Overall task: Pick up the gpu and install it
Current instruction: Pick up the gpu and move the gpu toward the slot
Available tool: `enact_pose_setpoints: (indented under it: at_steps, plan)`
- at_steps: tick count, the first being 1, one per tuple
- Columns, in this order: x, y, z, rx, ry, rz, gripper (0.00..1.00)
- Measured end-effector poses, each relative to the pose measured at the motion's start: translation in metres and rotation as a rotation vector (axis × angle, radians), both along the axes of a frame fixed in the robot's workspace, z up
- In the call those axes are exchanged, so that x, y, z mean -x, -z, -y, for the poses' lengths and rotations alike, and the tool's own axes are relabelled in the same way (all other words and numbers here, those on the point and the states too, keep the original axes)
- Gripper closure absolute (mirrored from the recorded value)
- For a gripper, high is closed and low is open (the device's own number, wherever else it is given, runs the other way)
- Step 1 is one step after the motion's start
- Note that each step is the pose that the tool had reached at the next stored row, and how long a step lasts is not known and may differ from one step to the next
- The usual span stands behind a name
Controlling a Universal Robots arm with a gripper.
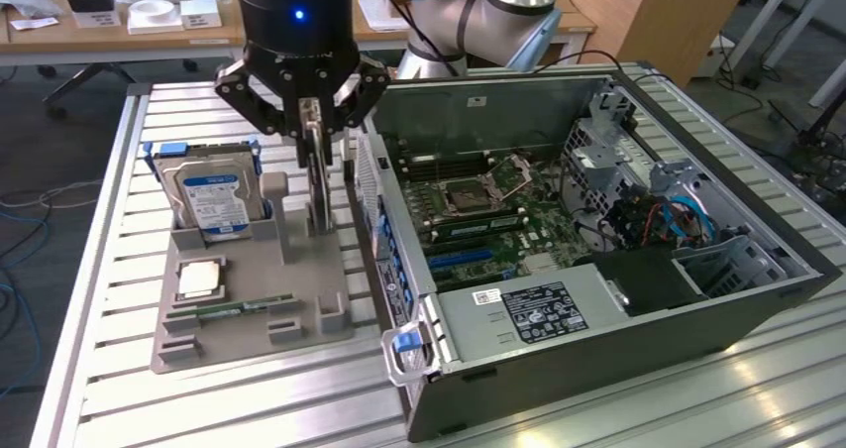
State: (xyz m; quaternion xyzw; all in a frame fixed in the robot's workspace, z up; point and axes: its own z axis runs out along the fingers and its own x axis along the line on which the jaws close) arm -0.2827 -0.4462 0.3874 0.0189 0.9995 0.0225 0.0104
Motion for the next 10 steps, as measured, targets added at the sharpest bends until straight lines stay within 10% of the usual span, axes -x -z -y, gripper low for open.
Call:
enact_pose_setpoints:
  at_steps: [10]
  plan:
    - [0.0, -0.0135, 0.0, 0.0, 0.0, 0.0, 0.73]
